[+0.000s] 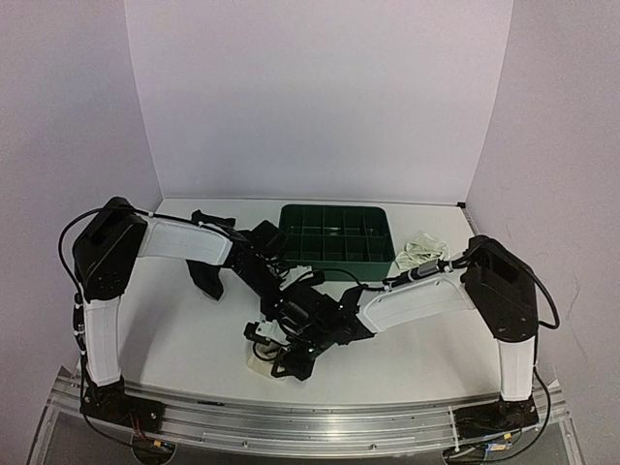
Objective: Roll the underwear
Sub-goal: Roll the underwear to the center of the board.
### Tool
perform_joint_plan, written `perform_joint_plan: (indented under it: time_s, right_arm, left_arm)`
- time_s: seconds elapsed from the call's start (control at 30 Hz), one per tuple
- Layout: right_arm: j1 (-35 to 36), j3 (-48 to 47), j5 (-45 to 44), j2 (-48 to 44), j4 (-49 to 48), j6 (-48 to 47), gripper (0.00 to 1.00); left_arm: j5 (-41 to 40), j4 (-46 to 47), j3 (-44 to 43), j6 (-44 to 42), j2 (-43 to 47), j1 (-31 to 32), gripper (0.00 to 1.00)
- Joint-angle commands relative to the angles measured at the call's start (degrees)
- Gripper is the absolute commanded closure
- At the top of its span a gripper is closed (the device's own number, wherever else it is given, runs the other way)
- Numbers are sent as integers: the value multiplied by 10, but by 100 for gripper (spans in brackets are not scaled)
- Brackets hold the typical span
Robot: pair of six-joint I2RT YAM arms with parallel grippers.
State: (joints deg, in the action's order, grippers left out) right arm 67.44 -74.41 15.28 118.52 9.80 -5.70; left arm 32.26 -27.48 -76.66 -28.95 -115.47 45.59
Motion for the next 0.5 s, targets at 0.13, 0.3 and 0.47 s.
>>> perform_joint_plan:
  time_s: [0.13,0.3,0.47]
  right_arm:
    - [-8,7,49,51,35,101,100]
    - [-24,0,80,69,33,130,100]
    - [-46,-9,110,91,31,181,100]
  left_arm:
    - [69,-19,-57,9,91,-94,21]
    - [135,12,69,-77,229,-144,22]
    - [178,113,213,-148,371,-183,34]
